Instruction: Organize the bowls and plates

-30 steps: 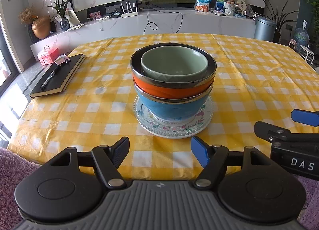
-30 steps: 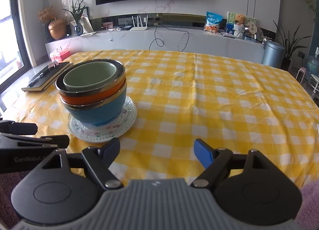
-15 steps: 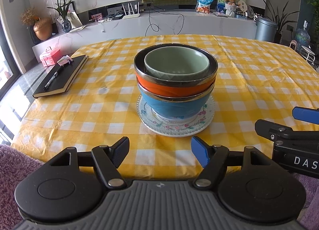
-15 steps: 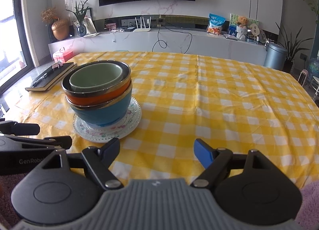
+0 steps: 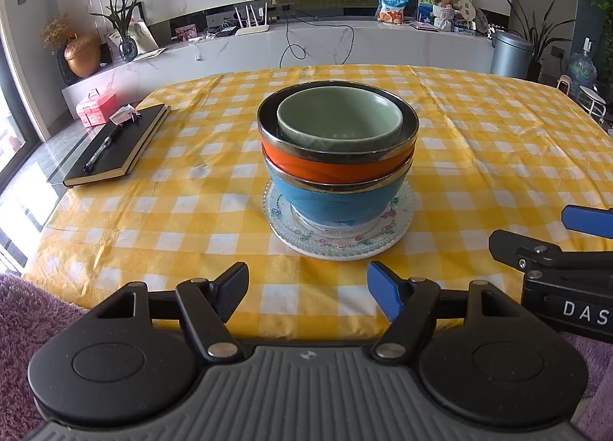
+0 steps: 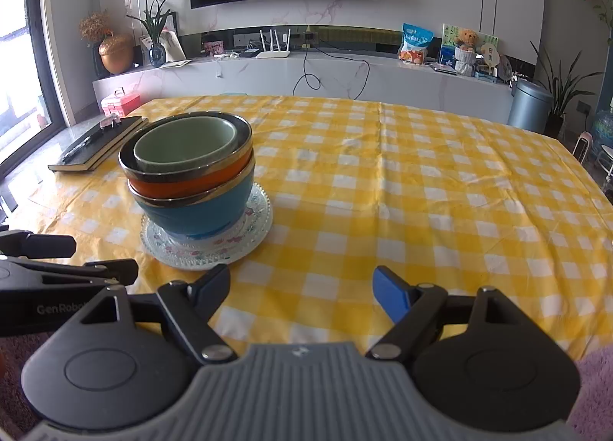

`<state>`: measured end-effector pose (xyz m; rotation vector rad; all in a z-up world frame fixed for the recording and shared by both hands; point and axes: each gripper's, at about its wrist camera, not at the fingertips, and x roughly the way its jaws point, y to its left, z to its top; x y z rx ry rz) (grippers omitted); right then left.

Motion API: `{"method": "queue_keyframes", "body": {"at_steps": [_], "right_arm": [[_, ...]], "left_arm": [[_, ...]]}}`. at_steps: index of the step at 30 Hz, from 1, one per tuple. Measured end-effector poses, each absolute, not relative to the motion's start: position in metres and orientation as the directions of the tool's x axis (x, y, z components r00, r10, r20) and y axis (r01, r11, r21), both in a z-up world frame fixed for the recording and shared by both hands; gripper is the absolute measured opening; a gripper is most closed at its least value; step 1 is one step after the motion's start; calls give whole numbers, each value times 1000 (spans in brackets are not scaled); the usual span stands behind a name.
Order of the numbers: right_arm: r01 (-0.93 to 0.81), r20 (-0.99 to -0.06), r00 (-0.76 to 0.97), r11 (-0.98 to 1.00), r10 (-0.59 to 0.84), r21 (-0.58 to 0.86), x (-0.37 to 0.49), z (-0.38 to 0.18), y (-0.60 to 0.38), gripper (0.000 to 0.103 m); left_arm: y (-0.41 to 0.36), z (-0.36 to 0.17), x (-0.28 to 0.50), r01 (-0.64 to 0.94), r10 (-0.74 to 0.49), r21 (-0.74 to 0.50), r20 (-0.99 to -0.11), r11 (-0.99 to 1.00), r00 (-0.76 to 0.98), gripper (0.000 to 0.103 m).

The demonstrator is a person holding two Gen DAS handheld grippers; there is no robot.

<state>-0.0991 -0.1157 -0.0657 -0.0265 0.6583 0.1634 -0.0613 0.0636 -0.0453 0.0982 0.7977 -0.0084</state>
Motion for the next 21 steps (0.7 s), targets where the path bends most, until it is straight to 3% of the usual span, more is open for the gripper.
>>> {"method": "queue_keyframes", "body": {"at_steps": [21], "right_arm": [[-161,-615,775,987,145,30,-100,-68,-114,81]], "left_arm": [[63,-45,-61,45,31,88,-713,995,701,83]]}}
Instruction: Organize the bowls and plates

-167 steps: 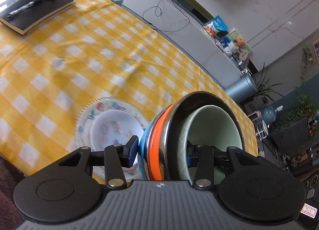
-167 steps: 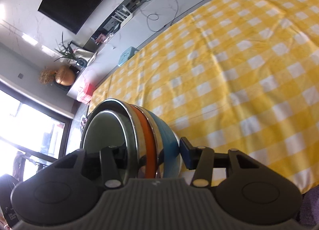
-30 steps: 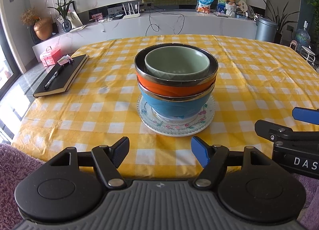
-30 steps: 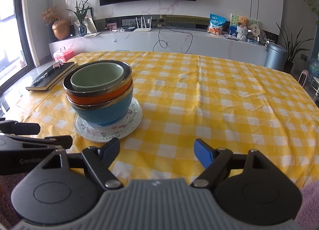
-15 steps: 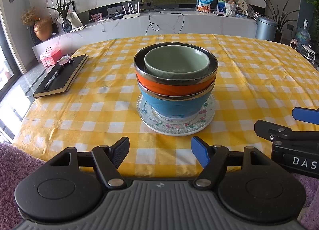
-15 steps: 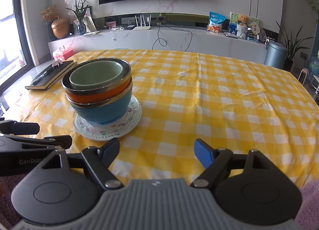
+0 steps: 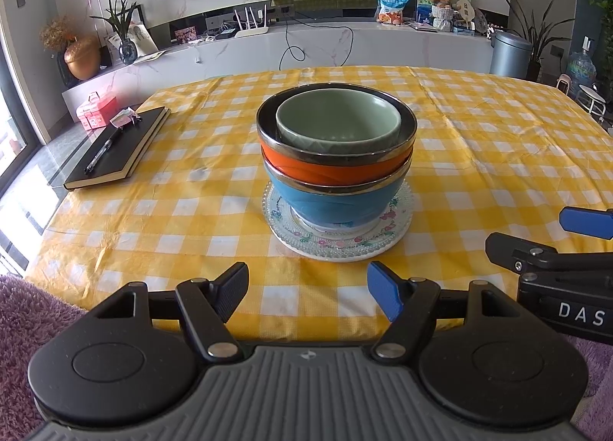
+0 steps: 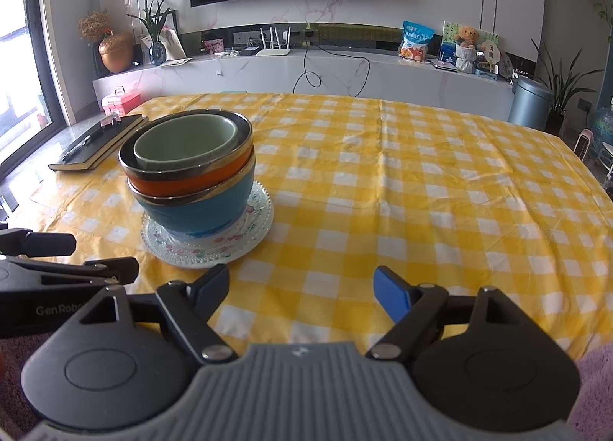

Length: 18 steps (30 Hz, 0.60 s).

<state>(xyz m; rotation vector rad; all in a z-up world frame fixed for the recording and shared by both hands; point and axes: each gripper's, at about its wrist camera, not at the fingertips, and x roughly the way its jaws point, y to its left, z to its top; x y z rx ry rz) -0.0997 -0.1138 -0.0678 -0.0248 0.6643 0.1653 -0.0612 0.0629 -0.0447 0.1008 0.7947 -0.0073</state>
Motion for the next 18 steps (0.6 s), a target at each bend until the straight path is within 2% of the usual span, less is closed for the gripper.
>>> {"method": "queue_keyframes", "body": {"at_steps": [18], "right_arm": [[-160,-616,775,987,144,30,-100,-67,-114,81]], "left_arm": [[62,-41,-61,45,33,90,-711,995,702,83]]}}
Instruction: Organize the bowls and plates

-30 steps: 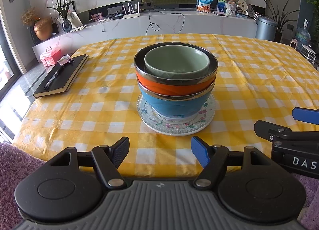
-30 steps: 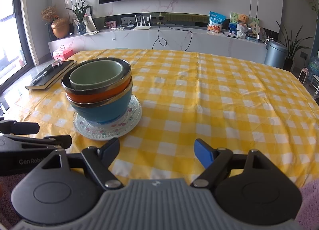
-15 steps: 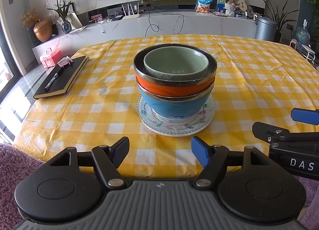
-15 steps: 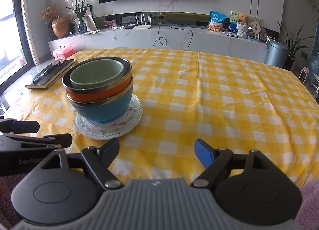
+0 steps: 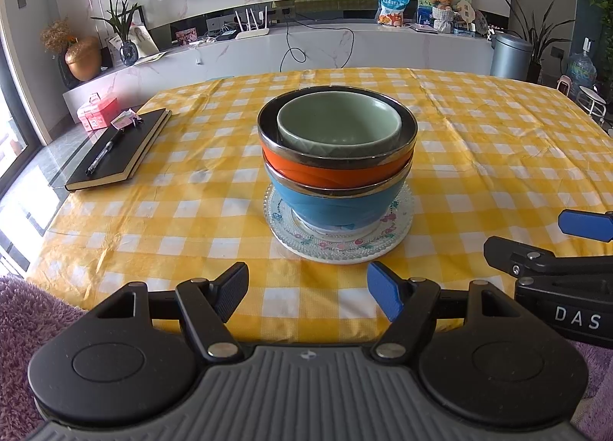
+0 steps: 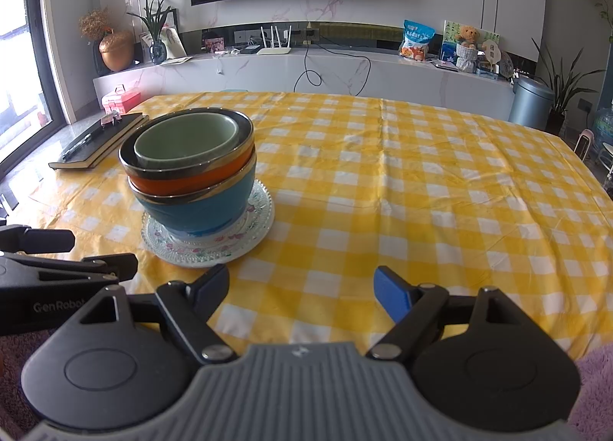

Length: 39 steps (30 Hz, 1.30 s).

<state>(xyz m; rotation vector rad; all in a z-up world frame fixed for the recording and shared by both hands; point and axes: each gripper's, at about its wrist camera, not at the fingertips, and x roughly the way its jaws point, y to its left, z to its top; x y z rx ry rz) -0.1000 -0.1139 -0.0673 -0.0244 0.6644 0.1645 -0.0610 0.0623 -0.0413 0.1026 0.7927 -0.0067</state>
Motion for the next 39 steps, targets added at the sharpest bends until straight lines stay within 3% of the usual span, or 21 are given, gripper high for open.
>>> {"method": "queue_keyframes", "body": {"at_steps": [39], "right_arm": [[-159,-640,753,986,153,48,-100,-73,-117,82]], "left_arm": [[64,-38,-61,48,30,90,-709,995,705,83]]}}
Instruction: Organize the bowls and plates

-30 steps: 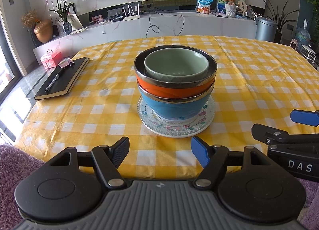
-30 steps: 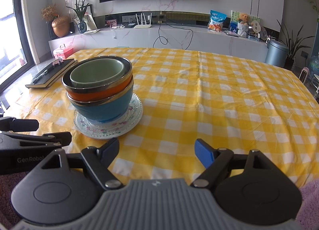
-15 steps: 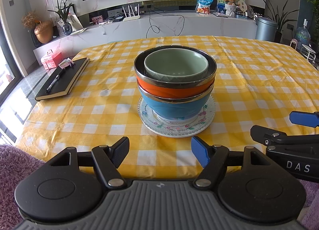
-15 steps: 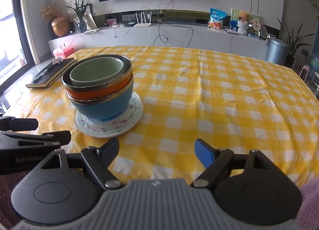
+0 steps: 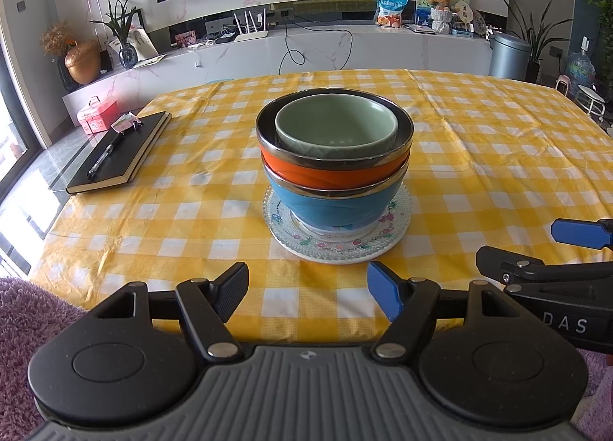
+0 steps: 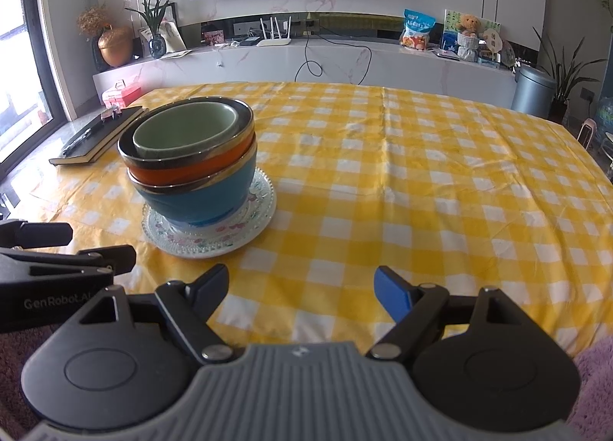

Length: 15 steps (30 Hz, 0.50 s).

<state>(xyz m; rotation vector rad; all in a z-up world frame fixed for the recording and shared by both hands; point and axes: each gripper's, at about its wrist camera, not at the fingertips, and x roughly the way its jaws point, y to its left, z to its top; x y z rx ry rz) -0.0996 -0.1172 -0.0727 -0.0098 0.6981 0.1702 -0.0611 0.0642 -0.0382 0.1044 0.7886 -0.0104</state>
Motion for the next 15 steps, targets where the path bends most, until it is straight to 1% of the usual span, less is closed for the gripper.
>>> {"method": "queue_keyframes", "body": {"at_steps": [15], "right_arm": [[-160,-646,748,986,152,46,-99,-74,-117,82]], "left_arm": [[60,-39,-63,60,24,95,-701,994,713,83]]}}
